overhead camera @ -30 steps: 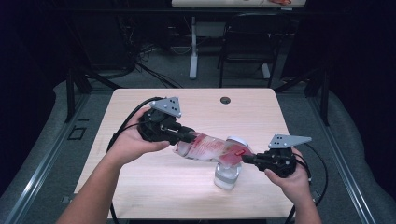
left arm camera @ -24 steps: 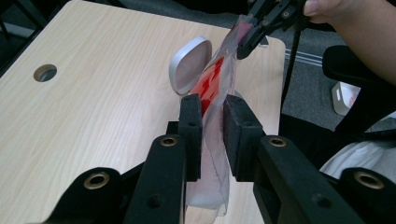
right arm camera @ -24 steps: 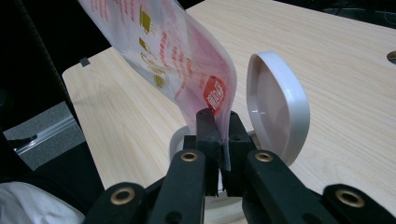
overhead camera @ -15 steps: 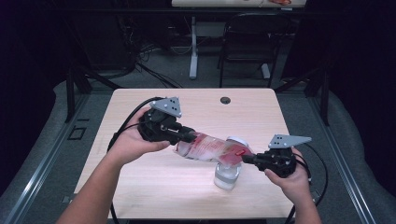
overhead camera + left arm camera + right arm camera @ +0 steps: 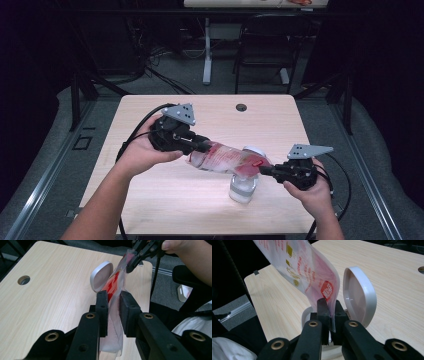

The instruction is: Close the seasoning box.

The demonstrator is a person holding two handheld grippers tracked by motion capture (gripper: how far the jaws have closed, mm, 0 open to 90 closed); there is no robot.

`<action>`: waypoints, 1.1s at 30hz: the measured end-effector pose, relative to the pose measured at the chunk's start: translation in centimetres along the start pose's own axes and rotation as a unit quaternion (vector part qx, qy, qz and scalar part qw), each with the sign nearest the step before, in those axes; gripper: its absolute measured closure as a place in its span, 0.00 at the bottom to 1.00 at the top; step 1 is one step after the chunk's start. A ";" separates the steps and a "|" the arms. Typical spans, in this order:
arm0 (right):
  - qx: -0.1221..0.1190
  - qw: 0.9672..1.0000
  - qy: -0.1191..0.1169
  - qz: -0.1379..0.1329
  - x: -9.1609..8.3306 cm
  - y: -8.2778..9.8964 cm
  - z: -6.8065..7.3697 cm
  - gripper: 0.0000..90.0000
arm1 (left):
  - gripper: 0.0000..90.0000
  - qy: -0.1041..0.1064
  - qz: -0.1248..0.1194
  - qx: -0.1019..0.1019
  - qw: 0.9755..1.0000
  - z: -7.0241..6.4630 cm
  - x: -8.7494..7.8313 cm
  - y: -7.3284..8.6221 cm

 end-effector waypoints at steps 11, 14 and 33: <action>0.000 1.000 0.002 0.002 0.0 0.0 0.0 0.98 | 0.87 -0.001 0.001 0.004 1.000 -0.1 0.1 -0.1; 0.000 1.000 0.002 0.003 0.0 0.1 0.0 0.98 | 0.87 0.000 0.002 0.004 1.000 -0.1 0.1 -0.2; -0.001 1.000 -0.004 0.007 0.5 0.1 0.3 0.98 | 0.88 -0.003 -0.001 0.004 1.000 -0.2 -0.3 -0.5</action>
Point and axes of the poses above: each handheld gripper's, and its own axes: x roughly forward along the jaws, y roughly out of its underside, z roughly to its left, the point moved 10 cm from there along x, roughly forward along the jaws
